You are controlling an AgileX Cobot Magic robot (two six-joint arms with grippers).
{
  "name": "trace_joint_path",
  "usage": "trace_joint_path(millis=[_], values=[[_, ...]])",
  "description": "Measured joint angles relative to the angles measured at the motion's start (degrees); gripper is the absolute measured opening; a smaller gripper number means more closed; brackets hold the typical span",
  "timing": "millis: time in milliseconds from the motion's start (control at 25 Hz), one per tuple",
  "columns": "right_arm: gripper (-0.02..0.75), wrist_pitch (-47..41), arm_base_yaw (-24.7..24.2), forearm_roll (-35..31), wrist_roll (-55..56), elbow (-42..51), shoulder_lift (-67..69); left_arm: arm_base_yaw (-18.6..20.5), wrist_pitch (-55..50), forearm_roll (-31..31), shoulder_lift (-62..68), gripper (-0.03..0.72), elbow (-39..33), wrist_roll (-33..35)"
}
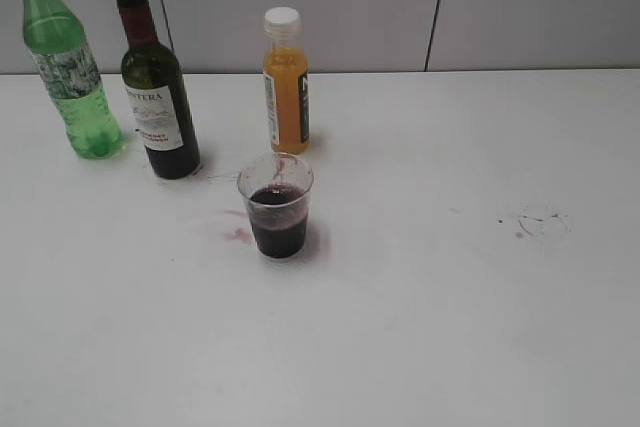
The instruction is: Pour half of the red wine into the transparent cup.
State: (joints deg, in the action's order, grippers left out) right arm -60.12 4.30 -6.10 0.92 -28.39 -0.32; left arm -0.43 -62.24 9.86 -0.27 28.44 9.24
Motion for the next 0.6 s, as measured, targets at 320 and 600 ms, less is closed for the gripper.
trace_joint_path(millis=[320, 600], values=[[0.571, 0.0, 0.0, 0.0, 0.0, 0.0, 0.0, -1.7, 0.0, 0.0, 0.0, 0.594, 0.0, -0.1], [0.571, 0.0, 0.0, 0.0, 0.0, 0.0, 0.0, -2.8, 0.0, 0.0, 0.0, 0.594, 0.0, -0.1]])
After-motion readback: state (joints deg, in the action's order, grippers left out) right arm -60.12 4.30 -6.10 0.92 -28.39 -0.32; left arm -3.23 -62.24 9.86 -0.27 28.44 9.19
